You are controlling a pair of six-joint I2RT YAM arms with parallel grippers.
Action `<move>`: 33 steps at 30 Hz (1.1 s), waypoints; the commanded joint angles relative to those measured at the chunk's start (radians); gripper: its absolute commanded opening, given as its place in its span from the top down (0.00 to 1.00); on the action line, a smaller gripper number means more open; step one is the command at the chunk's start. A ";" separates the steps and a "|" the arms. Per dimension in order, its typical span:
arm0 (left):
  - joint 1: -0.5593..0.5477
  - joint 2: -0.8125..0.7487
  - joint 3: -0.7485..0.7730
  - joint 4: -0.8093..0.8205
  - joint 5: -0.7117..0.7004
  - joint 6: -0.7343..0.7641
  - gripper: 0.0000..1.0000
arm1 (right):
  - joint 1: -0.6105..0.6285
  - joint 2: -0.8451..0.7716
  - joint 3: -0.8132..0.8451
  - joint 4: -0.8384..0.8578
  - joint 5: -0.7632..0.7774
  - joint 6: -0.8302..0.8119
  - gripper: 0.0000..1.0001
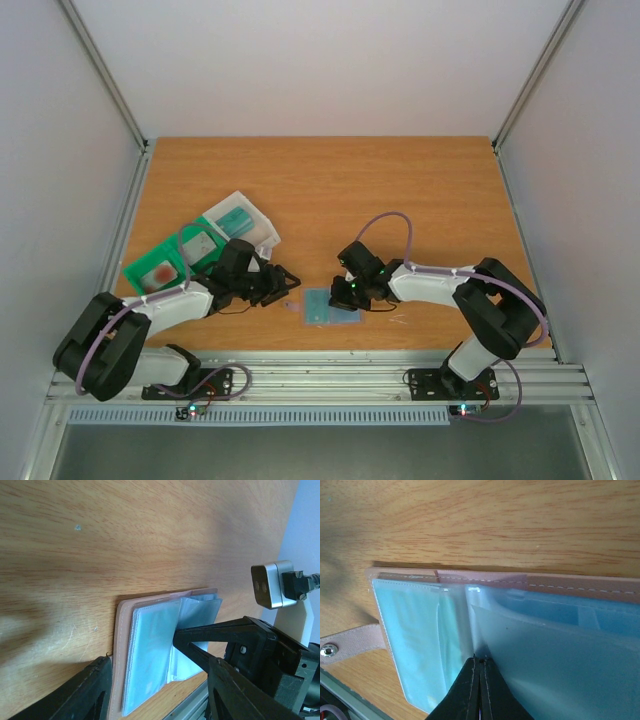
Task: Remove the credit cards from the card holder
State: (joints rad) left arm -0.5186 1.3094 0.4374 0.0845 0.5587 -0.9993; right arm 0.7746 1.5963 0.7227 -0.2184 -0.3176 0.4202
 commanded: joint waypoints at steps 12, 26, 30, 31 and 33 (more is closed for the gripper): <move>-0.052 0.142 0.046 0.114 0.027 0.002 0.49 | 0.005 -0.016 -0.046 0.019 0.008 0.029 0.96; -0.054 0.205 0.019 0.221 0.061 -0.018 0.56 | 0.006 0.041 0.024 0.021 -0.100 0.034 0.86; -0.054 0.198 0.012 0.236 0.071 -0.026 0.57 | 0.006 0.080 0.013 0.002 -0.082 0.031 0.90; -0.054 0.194 0.012 0.235 0.072 -0.028 0.57 | 0.006 0.082 0.005 -0.002 -0.073 0.029 0.91; -0.054 0.186 0.012 0.231 0.071 -0.028 0.57 | 0.006 0.089 -0.004 -0.011 -0.058 0.022 0.94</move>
State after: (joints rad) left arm -0.5659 1.5043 0.4618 0.2470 0.6159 -1.0218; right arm 0.7734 1.6409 0.7433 -0.1875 -0.4122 0.4519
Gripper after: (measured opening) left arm 0.430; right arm 0.081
